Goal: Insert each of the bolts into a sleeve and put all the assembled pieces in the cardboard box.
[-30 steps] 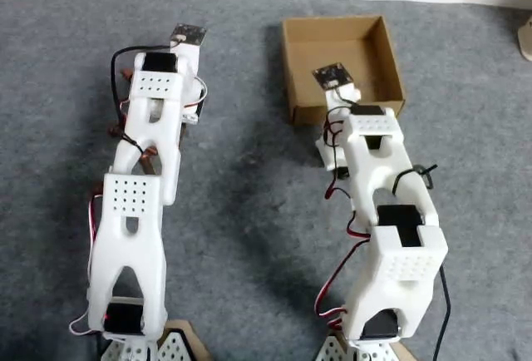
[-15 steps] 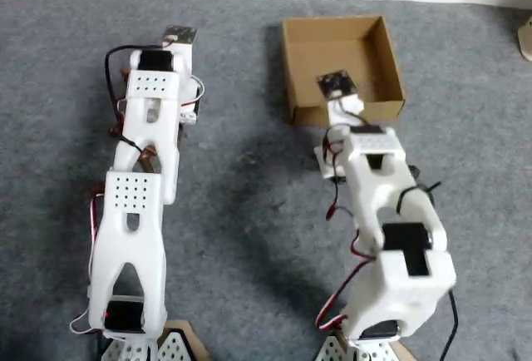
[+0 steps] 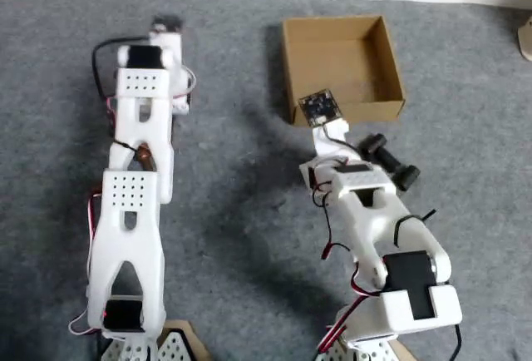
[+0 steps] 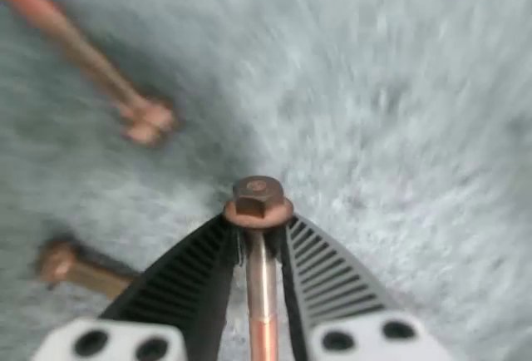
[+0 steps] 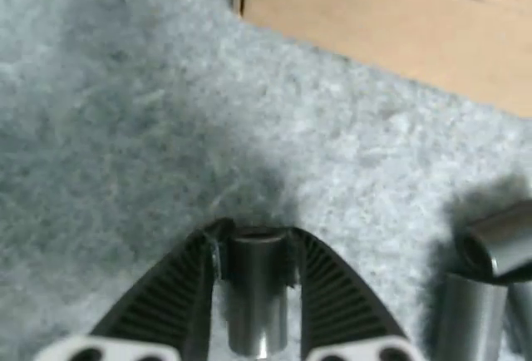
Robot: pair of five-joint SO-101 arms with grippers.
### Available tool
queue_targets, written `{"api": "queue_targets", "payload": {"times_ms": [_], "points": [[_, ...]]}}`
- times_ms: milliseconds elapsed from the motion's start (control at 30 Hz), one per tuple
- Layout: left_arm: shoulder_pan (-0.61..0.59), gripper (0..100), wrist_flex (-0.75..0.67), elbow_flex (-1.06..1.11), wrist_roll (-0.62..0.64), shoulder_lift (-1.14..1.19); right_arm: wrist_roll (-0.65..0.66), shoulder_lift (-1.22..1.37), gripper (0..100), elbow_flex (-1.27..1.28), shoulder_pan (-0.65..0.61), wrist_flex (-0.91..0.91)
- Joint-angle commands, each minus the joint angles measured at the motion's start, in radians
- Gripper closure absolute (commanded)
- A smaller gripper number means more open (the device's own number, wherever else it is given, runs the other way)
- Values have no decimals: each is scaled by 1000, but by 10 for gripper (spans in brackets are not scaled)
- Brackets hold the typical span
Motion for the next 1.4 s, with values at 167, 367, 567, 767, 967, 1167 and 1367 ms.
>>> {"api": "queue_targets", "payload": {"times_ms": [167, 367, 567, 767, 967, 1167, 1367], "points": [[94, 993, -2, -140, 226, -28, -14, -44, 994, 10, -48, -145], [206, 994, -66, -157, 227, -27, -14, -42, 994, 56, -122, -249], [171, 995, -61, -156, 233, -61, -12, -42, 994, 96, -124, -389], [153, 995, 23, -154, 296, -170, -8, -44, 994, 206, -124, -653], [140, 995, 25, -154, 298, -177, 167, -41, 994, 338, -124, -964], [159, 995, 31, -154, 301, -182, 189, -39, 994, 386, -124, -1046], [160, 995, 32, -154, 345, -185, 195, 70, 994, 381, -125, -1078]]}}
